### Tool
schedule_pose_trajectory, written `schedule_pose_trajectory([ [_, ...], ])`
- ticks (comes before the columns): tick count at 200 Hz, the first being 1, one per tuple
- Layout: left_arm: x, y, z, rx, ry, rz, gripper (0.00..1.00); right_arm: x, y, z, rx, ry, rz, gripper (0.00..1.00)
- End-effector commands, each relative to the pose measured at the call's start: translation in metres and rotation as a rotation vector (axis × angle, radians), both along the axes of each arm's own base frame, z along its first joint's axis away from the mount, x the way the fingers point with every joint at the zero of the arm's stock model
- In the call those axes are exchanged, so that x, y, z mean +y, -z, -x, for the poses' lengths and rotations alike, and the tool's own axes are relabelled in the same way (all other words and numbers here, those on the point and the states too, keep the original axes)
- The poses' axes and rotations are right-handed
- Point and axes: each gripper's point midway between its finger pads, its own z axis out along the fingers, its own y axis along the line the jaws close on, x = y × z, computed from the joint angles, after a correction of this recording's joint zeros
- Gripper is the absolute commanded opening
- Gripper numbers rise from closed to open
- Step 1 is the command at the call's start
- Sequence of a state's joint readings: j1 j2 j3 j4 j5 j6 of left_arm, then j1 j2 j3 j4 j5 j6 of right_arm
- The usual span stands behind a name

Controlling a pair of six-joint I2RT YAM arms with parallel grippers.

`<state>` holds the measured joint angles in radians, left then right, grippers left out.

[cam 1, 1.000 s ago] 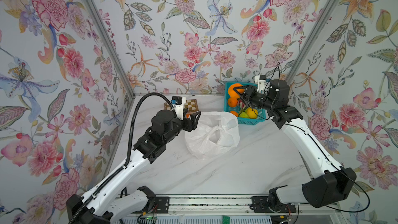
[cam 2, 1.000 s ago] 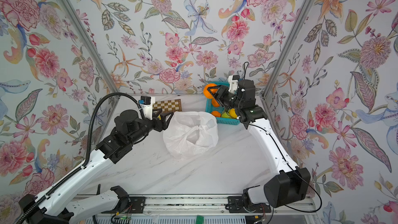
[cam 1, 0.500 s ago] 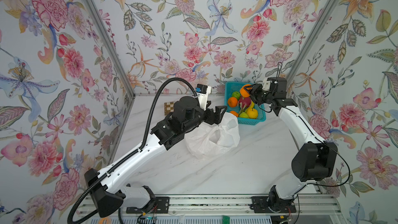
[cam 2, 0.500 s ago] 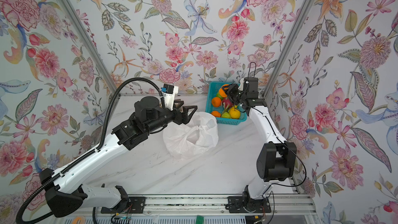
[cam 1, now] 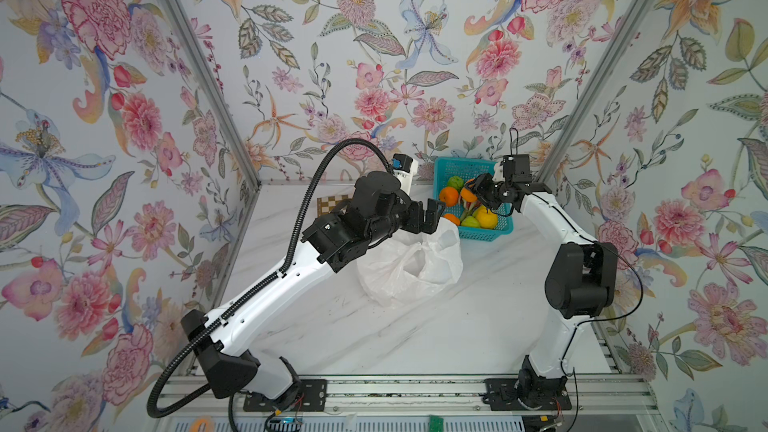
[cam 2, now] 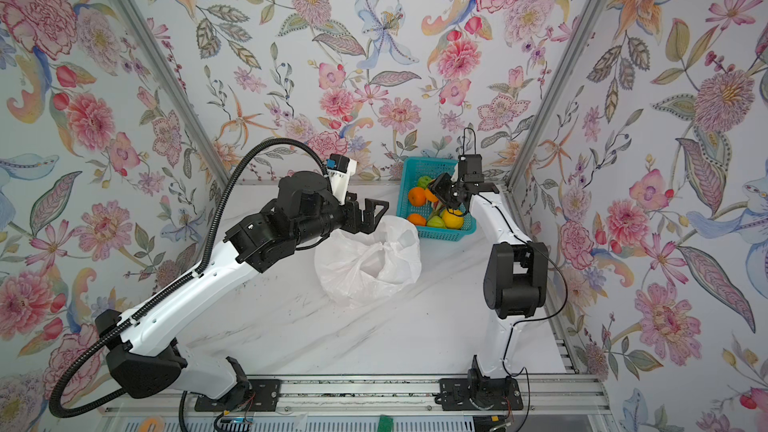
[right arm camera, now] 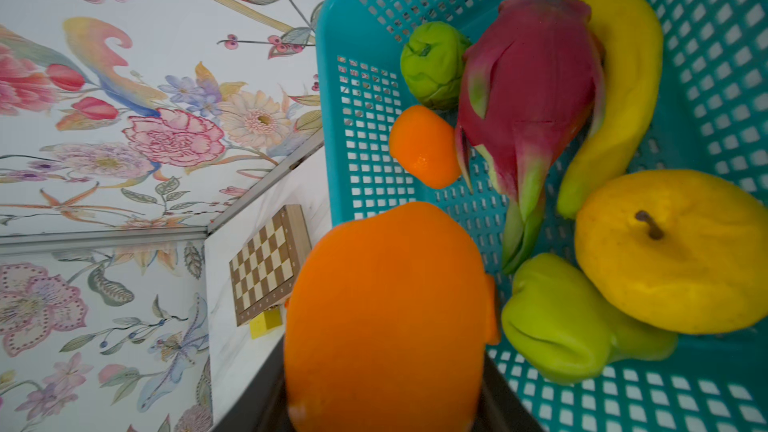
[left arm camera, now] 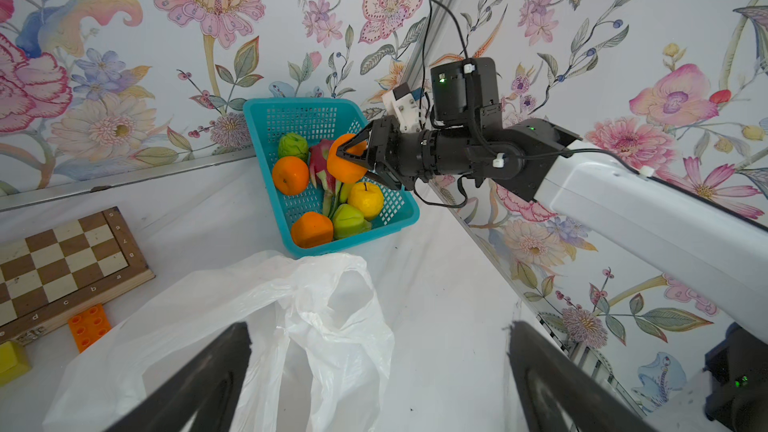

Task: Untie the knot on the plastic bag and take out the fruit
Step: 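Carry the orange to the teal basket with the right gripper and release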

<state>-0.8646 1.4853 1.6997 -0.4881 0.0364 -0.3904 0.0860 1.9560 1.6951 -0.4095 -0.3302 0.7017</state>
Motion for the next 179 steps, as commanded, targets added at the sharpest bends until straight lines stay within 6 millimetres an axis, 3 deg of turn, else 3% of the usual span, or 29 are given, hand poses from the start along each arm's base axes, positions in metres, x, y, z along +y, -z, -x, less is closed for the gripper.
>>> schedule_pose_trajectory([
  [1, 0.002, 0.0, -0.002, 0.019, -0.034, -0.033, 0.99, -0.01, 0.016, -0.004, 0.035, -0.009, 0.081, 0.48],
  [68, -0.004, -0.003, 0.001, 0.037, -0.01, -0.057, 0.99, -0.007, 0.077, -0.022, 0.148, -0.032, 0.113, 0.48],
  [84, -0.003, -0.007, 0.001, 0.035, -0.018, -0.054, 0.99, -0.001, 0.086, -0.024, 0.162, -0.054, 0.094, 0.5],
  [88, -0.01, 0.006, -0.004, 0.053, -0.018, -0.08, 0.99, 0.002, 0.087, -0.024, 0.167, -0.06, 0.091, 0.5],
  [134, -0.02, 0.006, -0.006, 0.06, 0.004, -0.132, 0.99, 0.01, 0.115, -0.022, 0.222, -0.08, 0.087, 0.52],
  [157, -0.023, 0.007, -0.007, 0.053, 0.011, -0.16, 0.99, 0.009, 0.118, -0.022, 0.227, -0.079, 0.098, 0.53],
  [179, -0.023, 0.013, -0.008, 0.044, 0.003, -0.204, 0.99, 0.008, 0.105, -0.025, 0.211, -0.095, 0.103, 0.67],
])
